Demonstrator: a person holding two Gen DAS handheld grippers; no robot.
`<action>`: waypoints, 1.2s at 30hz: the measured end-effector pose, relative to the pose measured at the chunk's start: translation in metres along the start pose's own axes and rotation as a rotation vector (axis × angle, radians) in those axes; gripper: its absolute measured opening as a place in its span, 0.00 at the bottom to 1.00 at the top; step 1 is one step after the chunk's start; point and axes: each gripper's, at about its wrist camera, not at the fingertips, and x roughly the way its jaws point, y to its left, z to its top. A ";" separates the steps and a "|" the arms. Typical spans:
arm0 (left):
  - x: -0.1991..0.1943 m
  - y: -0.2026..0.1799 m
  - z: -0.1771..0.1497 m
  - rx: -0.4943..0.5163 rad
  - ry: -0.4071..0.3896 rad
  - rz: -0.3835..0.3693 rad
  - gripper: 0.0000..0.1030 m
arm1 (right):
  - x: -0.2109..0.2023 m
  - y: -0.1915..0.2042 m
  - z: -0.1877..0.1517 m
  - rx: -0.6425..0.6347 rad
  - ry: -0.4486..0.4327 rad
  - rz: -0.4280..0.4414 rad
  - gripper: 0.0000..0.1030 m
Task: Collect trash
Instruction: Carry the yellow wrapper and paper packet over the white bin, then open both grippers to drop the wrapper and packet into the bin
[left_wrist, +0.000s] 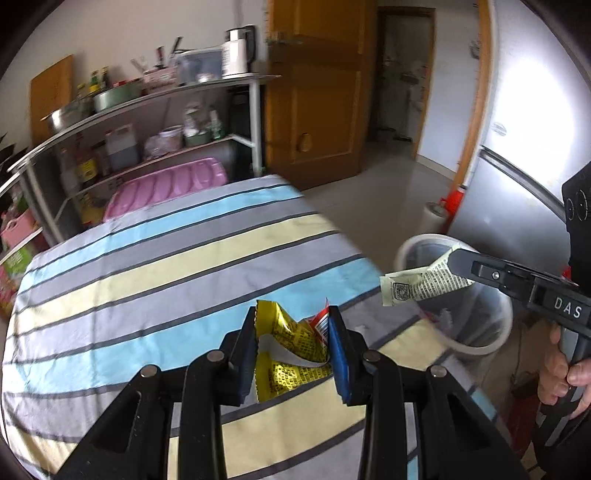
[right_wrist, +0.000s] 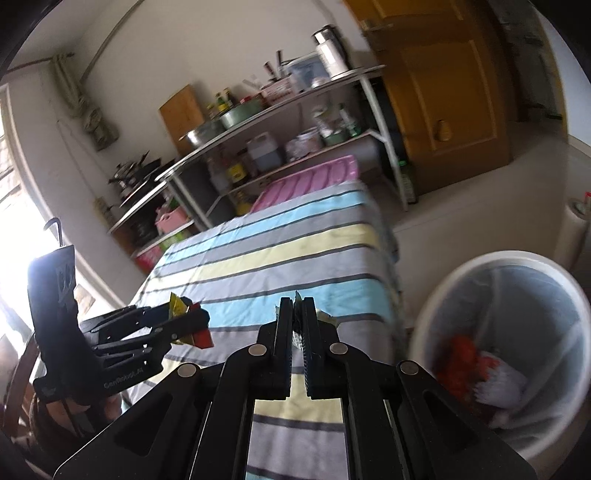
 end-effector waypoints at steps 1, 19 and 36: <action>0.002 -0.007 0.002 0.011 0.001 -0.012 0.35 | -0.007 -0.006 0.000 0.008 -0.012 -0.015 0.05; 0.055 -0.156 0.017 0.178 0.095 -0.266 0.36 | -0.081 -0.121 -0.025 0.151 -0.041 -0.345 0.05; 0.089 -0.185 0.006 0.204 0.183 -0.261 0.56 | -0.059 -0.167 -0.045 0.207 0.059 -0.441 0.10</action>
